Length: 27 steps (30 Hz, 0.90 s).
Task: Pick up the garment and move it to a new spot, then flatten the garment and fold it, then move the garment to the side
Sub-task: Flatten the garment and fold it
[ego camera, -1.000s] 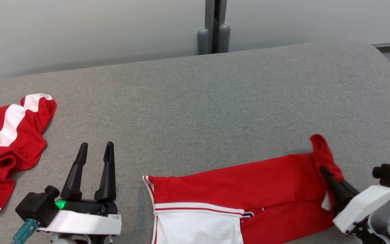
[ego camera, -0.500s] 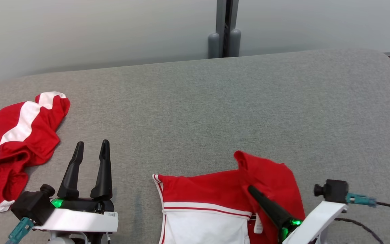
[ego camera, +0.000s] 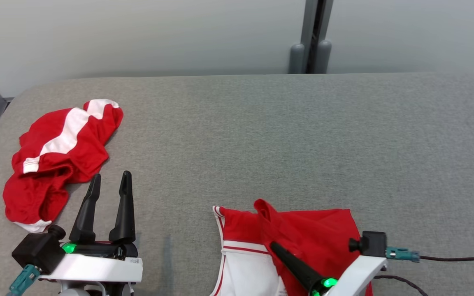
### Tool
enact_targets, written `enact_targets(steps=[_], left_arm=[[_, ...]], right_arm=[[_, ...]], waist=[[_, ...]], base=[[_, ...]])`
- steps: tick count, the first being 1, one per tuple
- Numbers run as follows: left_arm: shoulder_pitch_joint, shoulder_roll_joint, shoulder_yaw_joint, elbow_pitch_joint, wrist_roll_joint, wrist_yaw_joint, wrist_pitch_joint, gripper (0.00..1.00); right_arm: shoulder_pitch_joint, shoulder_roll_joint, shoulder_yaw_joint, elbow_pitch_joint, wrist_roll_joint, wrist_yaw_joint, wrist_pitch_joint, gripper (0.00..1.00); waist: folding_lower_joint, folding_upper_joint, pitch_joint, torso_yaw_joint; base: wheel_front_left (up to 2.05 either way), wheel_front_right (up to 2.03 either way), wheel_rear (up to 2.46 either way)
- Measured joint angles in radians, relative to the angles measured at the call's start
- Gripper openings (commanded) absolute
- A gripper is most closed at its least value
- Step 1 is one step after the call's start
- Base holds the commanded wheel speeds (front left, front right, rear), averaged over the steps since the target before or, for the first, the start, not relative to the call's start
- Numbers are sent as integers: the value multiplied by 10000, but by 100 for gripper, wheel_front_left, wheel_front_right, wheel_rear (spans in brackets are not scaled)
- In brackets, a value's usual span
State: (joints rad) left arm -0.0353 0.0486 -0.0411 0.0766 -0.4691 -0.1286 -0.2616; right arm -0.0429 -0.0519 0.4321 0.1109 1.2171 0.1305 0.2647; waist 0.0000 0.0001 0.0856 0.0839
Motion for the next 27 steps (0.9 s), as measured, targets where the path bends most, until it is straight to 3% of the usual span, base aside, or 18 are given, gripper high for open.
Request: enact_targets(steps=[13, 14, 15, 27], left_arm=[[4, 2, 58, 42, -153, -10, 0, 100], [2, 2, 50, 46, -155, -10, 0, 100], [-1, 2, 46, 54, -153, -10, 0, 100], [-4, 0, 8, 125, -196, 21, 0, 100]], right_arm=[[-860, 31, 1377, 1421, 516, 0, -1243, 0], [-922, 31, 1436, 1519, 610, 0, -1256, 35], [-958, 31, 1492, 1593, 765, 0, -1340, 100], [-1535, 31, 2520, 1931, 1475, 0, -1578, 100]], waist=[[0, 0, 107, 506], [0, 0, 118, 513], [0, 0, 129, 518], [0, 0, 80, 434]], base=[[0, 0, 0], [0, 0, 0], [0, 0, 0], [0, 0, 0]])
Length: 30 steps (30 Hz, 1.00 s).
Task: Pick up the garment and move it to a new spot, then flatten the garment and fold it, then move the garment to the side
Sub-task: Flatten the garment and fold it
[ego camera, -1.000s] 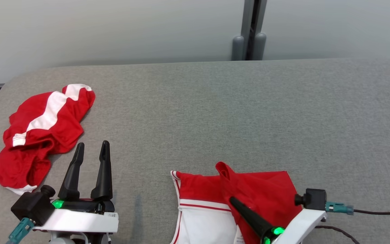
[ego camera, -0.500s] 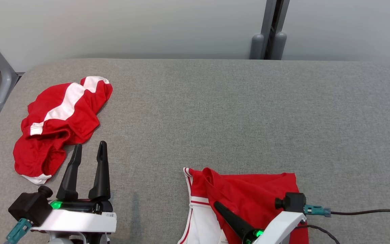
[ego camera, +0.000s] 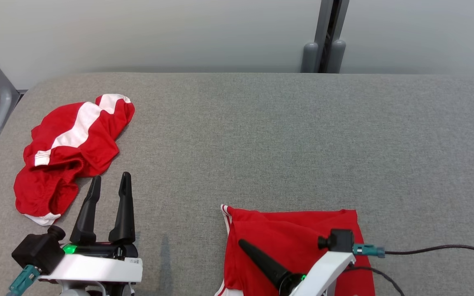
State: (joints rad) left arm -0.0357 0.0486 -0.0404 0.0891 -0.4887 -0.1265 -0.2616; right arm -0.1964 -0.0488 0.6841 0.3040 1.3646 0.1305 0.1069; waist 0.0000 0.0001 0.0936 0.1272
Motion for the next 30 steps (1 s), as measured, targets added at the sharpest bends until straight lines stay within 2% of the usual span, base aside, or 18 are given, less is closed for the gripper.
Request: enact_targets(steps=[6, 9, 10, 13, 16, 20, 23, 27, 30], left_arm=[[7, 0, 29, 8, -33, 15, 0, 100], [23, 2, 50, -10, -33, 42, 0, 100], [25, 0, 38, -42, -35, 44, 0, 100], [25, -2, 15, -117, -35, 44, 0, 100], [21, 4, 4, -171, -31, 44, 0, 100], [21, 2, 13, -245, -27, 46, 0, 100], [25, 2, 17, -276, 35, 46, 0, 100], [73, 6, 13, -244, 96, 46, 0, 100], [114, 0, -23, -221, 150, 46, 0, 100]], right_arm=[[-403, -46, -589, -416, 23, 0, -587, 100], [-666, -489, -1162, -721, -579, 0, -1116, 100], [-890, -949, -1551, -872, -1315, 0, -1590, 100], [-1013, -1486, -2115, -963, -2401, 0, -2259, 100], [-1118, -2197, -2562, -894, -4211, 2, -2874, 100], [-1064, -2581, -3317, -871, -6255, 2, -3344, 100], [-892, -2997, -3944, -913, -8792, 2, -3549, 100], [-226, -2161, -4930, -1118, -10188, 4, -3630, 100], [160, -1764, -5568, -1340, -10918, 4, -3643, 100]], waist=[[0, 0, -61, -74], [0, 0, -94, -141], [0, 0, -101, -189], [0, 0, -117, -262], [0, 0, -120, -344], [0, 0, -154, -462], [0, 0, -177, -535], [0, 0, -209, -619], [0, 0, -237, -670]], base=[[0, 0, 0], [0, 0, 0], [0, 0, 0], [0, 0, 0], [0, 0, 0], [0, 0, 0], [0, 0, 0], [0, 0, 0], [0, 0, 0]])
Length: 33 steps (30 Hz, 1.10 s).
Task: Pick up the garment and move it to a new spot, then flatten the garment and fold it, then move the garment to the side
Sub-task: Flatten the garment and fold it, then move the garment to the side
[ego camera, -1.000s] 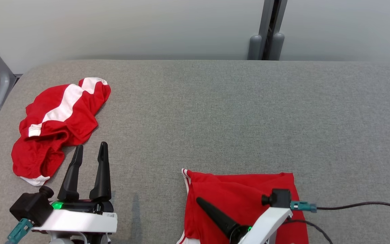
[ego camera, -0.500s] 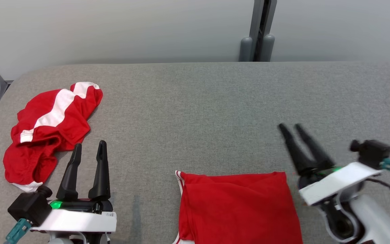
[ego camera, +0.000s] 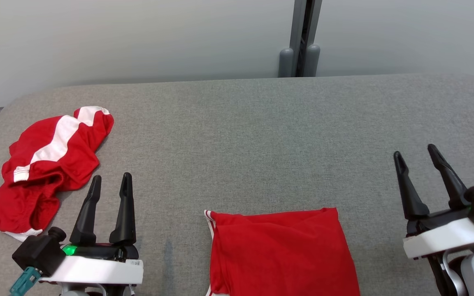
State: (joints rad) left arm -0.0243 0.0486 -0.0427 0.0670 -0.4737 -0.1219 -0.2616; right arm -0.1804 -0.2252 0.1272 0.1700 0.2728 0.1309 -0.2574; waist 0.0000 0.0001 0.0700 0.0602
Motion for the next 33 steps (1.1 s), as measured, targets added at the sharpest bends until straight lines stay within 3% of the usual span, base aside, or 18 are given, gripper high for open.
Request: enact_targets(steps=[5, 11, 33], left_arm=[[57, 2, -54, 25, 146, -2, 0, 100], [202, 2, -71, 86, 259, -4, 0, 100], [281, 2, -117, 226, 328, -19, 0, 100]], right_arm=[[517, 788, -984, -341, -468, 0, -31, 100], [962, 1152, -1312, -428, -640, 0, -38, 100], [1139, 1220, -1221, -86, -491, 0, -42, 100]], waist=[[0, 0, -41, -108], [0, 0, -49, -221], [0, 0, -21, -276]], base=[[0, 0, 0], [0, 0, 0], [0, 0, 0]])
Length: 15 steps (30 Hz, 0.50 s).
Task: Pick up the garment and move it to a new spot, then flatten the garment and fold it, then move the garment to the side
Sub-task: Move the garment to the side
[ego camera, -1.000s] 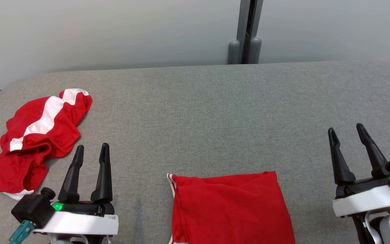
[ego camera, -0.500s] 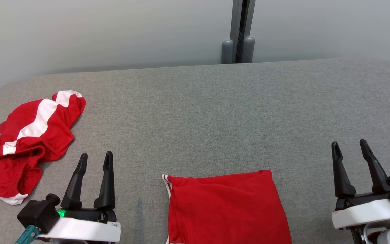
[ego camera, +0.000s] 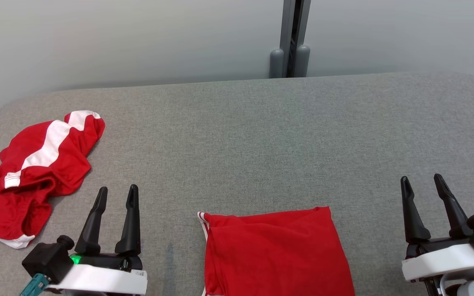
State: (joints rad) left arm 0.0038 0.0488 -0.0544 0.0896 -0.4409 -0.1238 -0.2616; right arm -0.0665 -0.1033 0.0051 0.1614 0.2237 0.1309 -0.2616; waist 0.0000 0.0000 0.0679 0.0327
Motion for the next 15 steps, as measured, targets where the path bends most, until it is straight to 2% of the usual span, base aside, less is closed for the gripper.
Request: enact_targets(steps=[15], left_arm=[[122, -2, -33, 33, -4, -29, 0, 100]], right_arm=[[12, -8, 15, 92, 130, 0, 0, 100]], waist=[[0, 0, -235, -5]], base=[[0, 0, 0]])
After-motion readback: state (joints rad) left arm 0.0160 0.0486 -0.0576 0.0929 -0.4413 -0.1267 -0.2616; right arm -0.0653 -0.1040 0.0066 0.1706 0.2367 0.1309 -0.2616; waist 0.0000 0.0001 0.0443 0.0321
